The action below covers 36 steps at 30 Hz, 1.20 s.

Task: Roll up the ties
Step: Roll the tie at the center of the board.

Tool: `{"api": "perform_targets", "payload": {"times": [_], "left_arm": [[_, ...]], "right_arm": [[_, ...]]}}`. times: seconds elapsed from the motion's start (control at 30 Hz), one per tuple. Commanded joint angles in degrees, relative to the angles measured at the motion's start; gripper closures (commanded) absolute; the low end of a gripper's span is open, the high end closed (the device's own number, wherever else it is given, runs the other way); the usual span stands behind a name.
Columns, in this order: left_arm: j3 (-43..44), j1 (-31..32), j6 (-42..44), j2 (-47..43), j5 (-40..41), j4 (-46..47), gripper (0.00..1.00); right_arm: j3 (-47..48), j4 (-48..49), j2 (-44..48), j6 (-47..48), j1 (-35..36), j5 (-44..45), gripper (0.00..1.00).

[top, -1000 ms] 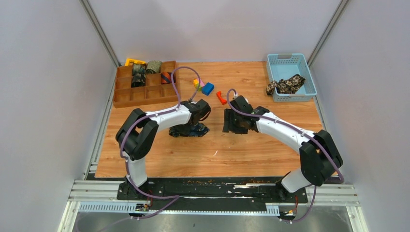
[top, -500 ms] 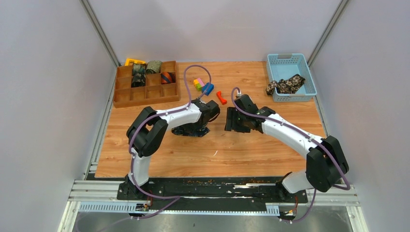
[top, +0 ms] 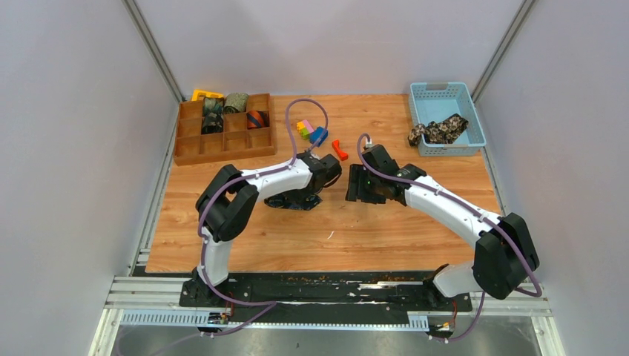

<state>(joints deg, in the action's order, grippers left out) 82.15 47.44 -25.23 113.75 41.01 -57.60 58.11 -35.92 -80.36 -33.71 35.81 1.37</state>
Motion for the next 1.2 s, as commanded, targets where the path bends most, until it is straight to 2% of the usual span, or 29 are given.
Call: {"api": "perform_targets", "payload": {"times": [0.0, 0.2, 0.53, 0.77, 1.0, 1.17], "left_arm": [[0.03, 0.37, -0.81, 0.12, 0.47, 0.65, 0.28], [-2.86, 0.37, 0.91, -3.8, -3.5, 5.73, 0.2], [-7.17, -1.07, 4.33, -18.14, -10.69, 13.37, 0.14], [-16.83, -12.47, 6.49, -31.35, -27.72, 23.71, 0.15], [-22.87, -23.57, 7.14, -33.08, -39.9, 28.78, 0.19], [-24.0, -26.09, 7.37, -30.83, -42.58, 29.41, 0.2]], "right_arm": [[0.89, 0.37, 1.73, 0.27, -0.22, -0.44, 0.41], [1.58, 0.68, 1.52, 0.16, -0.21, -0.44, 0.41], [5.73, -1.09, 0.83, -0.24, -0.21, -0.46, 0.41], [5.63, -0.69, 0.43, -1.05, -0.12, -0.48, 0.42], [6.22, -0.72, -0.47, -1.19, 0.74, -2.32, 0.42], [6.66, -0.89, -1.2, -0.95, 1.09, -2.42, 0.42]]}}
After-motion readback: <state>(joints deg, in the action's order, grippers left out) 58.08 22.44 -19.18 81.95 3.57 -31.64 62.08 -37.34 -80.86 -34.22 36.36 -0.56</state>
